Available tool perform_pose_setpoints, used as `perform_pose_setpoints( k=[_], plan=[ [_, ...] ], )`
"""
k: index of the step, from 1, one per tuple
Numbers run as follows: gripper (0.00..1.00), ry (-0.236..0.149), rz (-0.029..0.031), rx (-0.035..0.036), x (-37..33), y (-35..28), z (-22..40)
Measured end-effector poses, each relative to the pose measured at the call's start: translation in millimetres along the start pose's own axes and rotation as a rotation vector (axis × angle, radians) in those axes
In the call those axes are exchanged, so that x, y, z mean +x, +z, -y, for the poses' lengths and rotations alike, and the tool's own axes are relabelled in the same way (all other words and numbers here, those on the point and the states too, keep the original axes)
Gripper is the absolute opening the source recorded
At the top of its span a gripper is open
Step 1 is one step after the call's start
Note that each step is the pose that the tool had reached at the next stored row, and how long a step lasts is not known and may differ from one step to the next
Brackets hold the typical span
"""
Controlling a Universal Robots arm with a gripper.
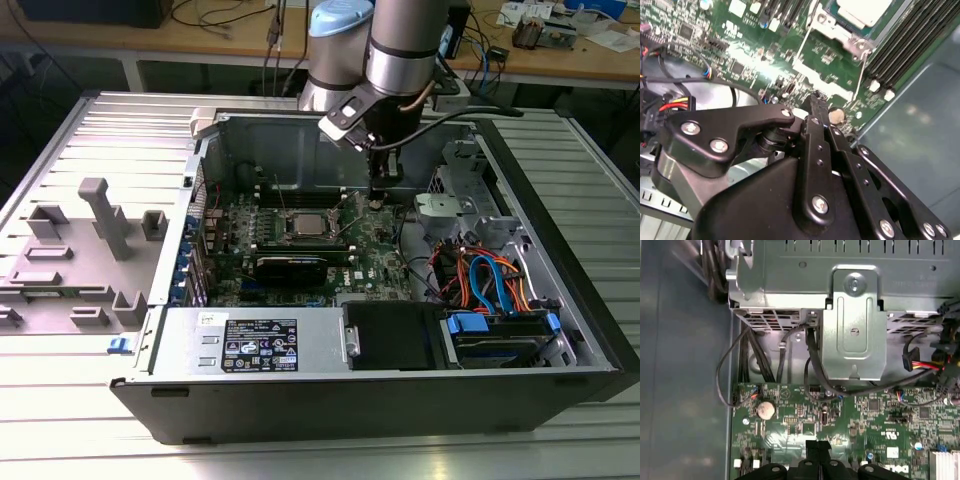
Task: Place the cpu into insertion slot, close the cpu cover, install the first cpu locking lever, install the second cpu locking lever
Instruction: 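Close the cpu cover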
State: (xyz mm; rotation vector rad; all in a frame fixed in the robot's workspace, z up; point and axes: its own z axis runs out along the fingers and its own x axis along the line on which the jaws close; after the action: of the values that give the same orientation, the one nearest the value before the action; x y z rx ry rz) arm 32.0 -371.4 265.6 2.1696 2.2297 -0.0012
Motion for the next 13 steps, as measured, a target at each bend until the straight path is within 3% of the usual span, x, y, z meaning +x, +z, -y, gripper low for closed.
perform_pose_setpoints(
  k=[4, 9, 13],
  plan=[
    [0.11, 0.0, -0.0001, 0.0008, 0.4, 8.1, -6.3],
    [0.11, 0.0, -0.0005, 0.001, 0.7, 17.4, -2.8],
    [0.11, 0.0, -0.0005, 0.0011, 0.8, 17.9, -1.0]
  ],
)
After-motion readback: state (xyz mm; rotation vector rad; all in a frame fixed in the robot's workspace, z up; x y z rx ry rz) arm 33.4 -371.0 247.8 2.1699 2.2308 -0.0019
